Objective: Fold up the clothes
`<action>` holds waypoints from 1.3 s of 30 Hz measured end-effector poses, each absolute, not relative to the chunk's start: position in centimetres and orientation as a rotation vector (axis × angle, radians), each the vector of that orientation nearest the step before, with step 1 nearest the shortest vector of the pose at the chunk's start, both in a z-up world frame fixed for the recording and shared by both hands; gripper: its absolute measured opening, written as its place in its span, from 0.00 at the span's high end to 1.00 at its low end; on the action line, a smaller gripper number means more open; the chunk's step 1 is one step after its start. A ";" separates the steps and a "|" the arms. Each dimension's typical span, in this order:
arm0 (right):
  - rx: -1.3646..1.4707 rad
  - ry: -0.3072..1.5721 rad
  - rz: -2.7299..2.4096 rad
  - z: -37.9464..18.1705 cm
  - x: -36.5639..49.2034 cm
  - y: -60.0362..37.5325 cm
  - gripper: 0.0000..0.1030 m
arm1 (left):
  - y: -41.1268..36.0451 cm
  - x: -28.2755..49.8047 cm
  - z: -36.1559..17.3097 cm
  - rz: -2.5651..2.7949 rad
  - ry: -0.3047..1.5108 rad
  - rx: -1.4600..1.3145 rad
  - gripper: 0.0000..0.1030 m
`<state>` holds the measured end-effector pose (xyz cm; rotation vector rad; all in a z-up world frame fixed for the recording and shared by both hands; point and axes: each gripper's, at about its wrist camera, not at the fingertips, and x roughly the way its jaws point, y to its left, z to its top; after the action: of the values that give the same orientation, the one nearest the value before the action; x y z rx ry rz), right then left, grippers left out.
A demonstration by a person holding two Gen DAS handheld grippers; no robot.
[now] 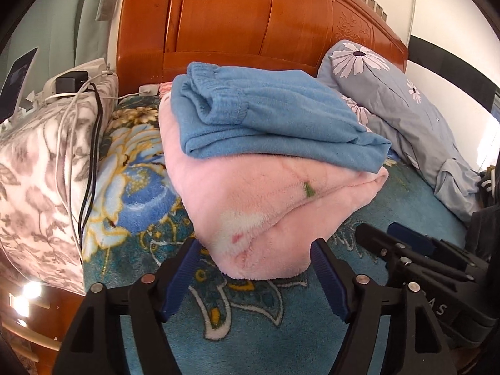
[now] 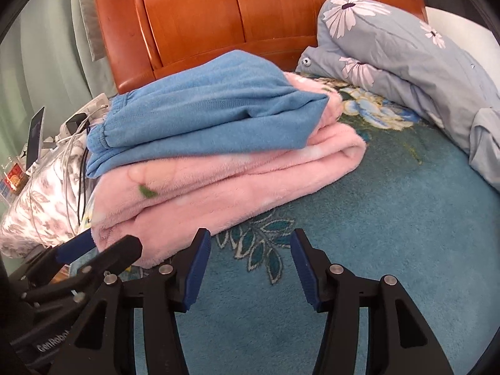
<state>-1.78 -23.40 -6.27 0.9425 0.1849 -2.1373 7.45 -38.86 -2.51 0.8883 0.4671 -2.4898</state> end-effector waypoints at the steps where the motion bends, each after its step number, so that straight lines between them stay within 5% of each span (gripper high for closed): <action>1: 0.933 0.196 -2.148 -6.1 -1.7 -23.4 0.47 | -39.0 7.5 -2.5 -2.487 0.473 0.886 0.22; 7: 0.916 0.182 -2.158 -5.7 -1.8 -23.2 0.44 | -40.0 8.0 -2.7 -2.483 0.538 0.864 0.00; 23: 0.899 0.175 -2.220 -5.4 -2.0 -22.8 0.23 | -40.2 8.0 -2.4 -2.534 0.547 0.816 0.00; 31: 0.880 0.201 -2.247 -5.1 -1.6 -23.1 0.23 | -37.6 8.6 -0.5 -2.425 0.198 0.694 0.00; 39: 0.867 0.201 -2.242 -4.8 -1.4 -23.1 0.23 | -37.9 9.3 -0.6 -2.411 0.221 0.654 0.00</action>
<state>-1.37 -23.14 -4.80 0.8674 0.2008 -2.2418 9.30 -37.95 -0.61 0.6536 0.2207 -2.4105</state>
